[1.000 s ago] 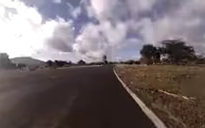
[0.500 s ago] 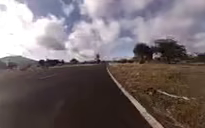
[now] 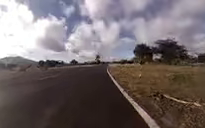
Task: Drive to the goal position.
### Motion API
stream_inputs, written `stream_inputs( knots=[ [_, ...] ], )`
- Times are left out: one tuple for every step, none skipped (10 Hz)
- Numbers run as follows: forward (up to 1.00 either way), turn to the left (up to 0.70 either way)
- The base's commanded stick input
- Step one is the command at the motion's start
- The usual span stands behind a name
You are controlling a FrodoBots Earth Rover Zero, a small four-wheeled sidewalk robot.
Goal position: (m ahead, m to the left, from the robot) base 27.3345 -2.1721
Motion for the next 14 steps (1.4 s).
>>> stream_inputs(
  knots=[
    [0.50, 0.00],
    [0.50, 0.00],
    [0.50, 0.00],
    [0.50, 0.00],
    [0.50, 0.00],
    [0.50, 0.00],
    [0.50, 0.00],
    [0.50, -0.50],
    [0.50, -0.50],
    [0.50, -0.50],
    [0.50, -0.50],
    [0.50, 0.00],
    [0.50, 0.00],
    [0.50, 0.00]
  ],
)
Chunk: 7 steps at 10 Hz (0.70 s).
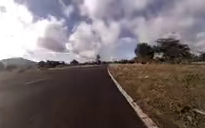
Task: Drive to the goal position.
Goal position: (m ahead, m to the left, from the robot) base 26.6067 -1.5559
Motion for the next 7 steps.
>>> stream_inputs(
  knots=[
    [0.50, 0.00],
    [0.50, 0.00],
    [0.50, 0.00],
    [0.50, 0.00],
    [0.50, 0.00],
    [0.50, 0.00],
    [0.50, 0.00]
  ],
)
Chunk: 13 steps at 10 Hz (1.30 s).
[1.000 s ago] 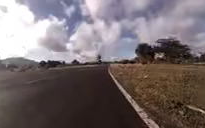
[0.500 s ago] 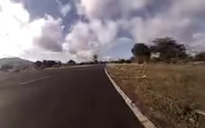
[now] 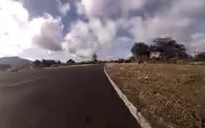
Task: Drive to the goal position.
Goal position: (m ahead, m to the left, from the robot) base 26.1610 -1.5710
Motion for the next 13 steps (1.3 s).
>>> stream_inputs(
  knots=[
    [0.50, 0.00],
    [0.50, 0.00],
    [0.50, 0.00],
    [0.50, 0.00],
    [0.50, 0.00],
    [0.50, 0.00],
    [0.50, 0.00],
    [0.50, 0.00],
    [0.50, 0.00],
    [0.50, 0.00],
    [0.50, 0.00],
    [0.50, 0.00],
    [0.50, 0.00]
  ],
)
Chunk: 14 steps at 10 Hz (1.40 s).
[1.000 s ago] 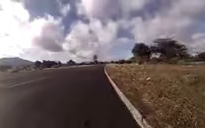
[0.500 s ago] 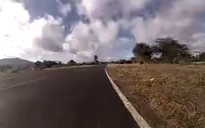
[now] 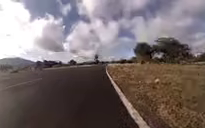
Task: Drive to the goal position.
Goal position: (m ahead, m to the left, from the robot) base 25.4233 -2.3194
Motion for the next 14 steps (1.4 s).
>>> stream_inputs(
  knots=[
    [0.50, 0.00],
    [0.50, 0.00],
    [0.50, 0.00],
    [0.50, 0.00],
    [0.50, 0.00],
    [0.50, 0.00],
    [0.50, 0.00],
    [0.50, 0.00],
    [0.50, 0.00],
    [0.50, 0.00],
    [0.50, -0.50],
    [0.50, -0.50],
    [0.50, -0.40],
    [0.50, -0.15]
  ],
)
